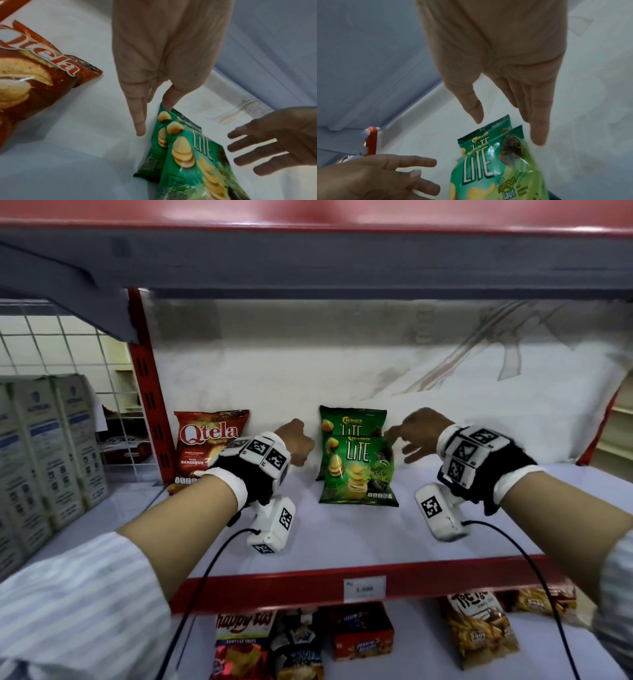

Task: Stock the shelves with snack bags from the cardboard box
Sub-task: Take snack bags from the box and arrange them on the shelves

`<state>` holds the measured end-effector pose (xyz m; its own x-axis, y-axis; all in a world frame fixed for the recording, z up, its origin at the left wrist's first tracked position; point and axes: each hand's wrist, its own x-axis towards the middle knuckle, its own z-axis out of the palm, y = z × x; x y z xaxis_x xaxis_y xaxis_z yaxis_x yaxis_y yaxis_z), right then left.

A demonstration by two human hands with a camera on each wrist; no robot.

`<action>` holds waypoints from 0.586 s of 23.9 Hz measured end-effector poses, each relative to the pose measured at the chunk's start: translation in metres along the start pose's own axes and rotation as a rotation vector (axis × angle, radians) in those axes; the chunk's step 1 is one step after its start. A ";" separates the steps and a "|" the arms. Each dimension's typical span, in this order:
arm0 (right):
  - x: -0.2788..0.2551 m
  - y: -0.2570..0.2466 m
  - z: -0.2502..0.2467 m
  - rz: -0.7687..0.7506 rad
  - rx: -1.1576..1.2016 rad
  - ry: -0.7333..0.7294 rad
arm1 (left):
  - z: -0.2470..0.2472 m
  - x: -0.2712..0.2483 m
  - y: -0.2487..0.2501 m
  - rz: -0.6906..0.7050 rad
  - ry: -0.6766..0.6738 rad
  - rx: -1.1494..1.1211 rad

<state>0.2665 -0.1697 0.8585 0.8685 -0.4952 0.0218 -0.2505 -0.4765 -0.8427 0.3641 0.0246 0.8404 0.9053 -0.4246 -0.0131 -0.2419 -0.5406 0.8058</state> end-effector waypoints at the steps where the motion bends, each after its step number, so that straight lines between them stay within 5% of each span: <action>1: -0.007 -0.002 -0.002 -0.049 0.054 0.037 | -0.001 -0.010 0.004 -0.021 -0.041 -0.115; 7: -0.058 0.011 0.005 -0.266 0.107 0.314 | 0.013 -0.060 0.010 0.165 0.040 -0.174; 14: -0.106 0.046 0.010 -0.321 0.116 0.389 | 0.041 -0.100 0.009 0.190 0.080 -0.100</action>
<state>0.1669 -0.1315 0.8119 0.6650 -0.5811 0.4691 0.0711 -0.5760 -0.8143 0.2570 0.0326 0.8243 0.8724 -0.4509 0.1886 -0.3787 -0.3797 0.8440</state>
